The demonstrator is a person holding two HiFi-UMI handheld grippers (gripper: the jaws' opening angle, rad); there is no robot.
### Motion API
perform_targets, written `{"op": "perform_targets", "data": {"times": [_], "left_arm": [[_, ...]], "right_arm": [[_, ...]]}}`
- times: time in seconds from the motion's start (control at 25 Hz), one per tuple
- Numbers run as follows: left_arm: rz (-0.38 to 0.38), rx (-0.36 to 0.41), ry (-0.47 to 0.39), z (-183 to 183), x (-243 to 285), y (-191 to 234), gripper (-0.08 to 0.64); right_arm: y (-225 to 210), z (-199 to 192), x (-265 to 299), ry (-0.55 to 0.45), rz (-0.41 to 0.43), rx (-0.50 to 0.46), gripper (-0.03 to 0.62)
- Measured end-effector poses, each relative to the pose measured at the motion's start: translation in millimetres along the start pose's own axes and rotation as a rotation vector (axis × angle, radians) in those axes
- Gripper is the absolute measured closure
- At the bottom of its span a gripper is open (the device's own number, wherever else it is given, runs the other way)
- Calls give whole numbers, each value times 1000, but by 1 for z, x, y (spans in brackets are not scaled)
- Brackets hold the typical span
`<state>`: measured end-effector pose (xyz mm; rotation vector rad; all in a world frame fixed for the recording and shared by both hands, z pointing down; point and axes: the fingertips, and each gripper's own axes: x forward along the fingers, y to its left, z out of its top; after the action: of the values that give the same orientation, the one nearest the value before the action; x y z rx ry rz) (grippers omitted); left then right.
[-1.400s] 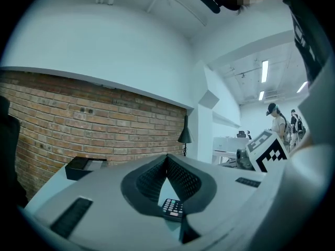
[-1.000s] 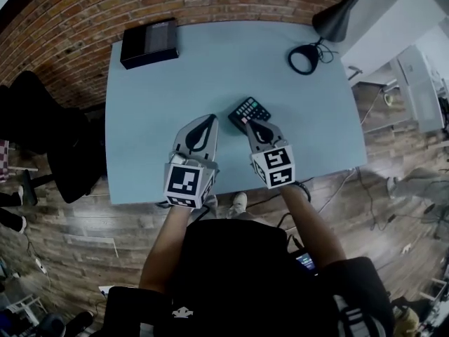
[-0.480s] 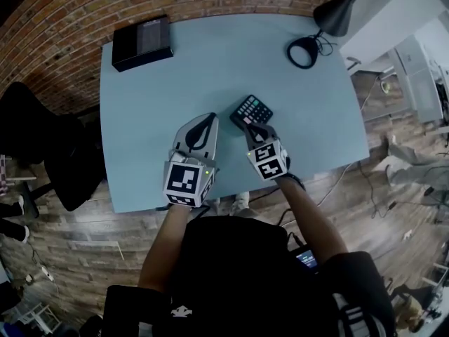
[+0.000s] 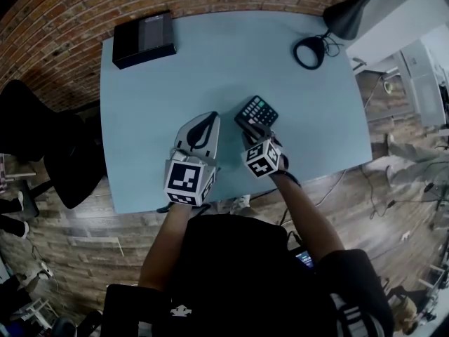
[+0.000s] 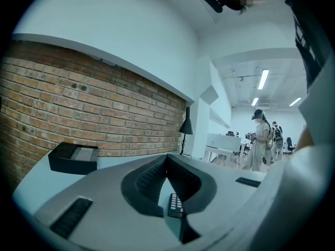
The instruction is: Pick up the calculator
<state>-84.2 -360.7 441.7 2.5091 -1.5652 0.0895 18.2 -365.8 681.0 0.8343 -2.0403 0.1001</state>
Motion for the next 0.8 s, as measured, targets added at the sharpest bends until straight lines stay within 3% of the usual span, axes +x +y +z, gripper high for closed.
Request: {"op": "perform_targets", "data": {"times": [0.36, 0.8], "left_arm": [[18, -1, 17, -5, 3, 9, 558], [28, 5, 16, -5, 0, 12, 558]], "right_arm": [[-2, -7, 20, 54, -62, -107, 474], [-3, -4, 15, 78, -90, -144, 476]]}}
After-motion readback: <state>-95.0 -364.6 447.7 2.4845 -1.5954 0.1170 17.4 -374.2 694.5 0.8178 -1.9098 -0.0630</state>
